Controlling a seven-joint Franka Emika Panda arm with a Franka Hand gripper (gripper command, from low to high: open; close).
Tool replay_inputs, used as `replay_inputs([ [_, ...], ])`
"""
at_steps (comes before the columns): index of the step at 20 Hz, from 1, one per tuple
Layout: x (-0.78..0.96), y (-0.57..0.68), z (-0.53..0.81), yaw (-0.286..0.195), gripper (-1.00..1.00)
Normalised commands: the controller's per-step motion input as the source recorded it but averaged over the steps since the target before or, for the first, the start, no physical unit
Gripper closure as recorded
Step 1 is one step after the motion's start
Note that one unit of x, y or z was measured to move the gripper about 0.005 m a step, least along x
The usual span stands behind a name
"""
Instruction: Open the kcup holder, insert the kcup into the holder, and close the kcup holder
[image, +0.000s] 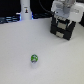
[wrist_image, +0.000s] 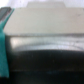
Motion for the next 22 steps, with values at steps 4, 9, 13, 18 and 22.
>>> replay_inputs([
  [4, 1.00, -0.04, 0.24, -0.054, 1.00],
  [9, 1.00, -0.08, 0.18, -0.059, 1.00],
  [13, 1.00, -0.13, 0.13, -0.043, 1.00],
  [18, 1.00, -0.17, 0.14, -0.035, 1.00],
  [22, 1.00, -0.17, 0.18, -0.023, 1.00],
])
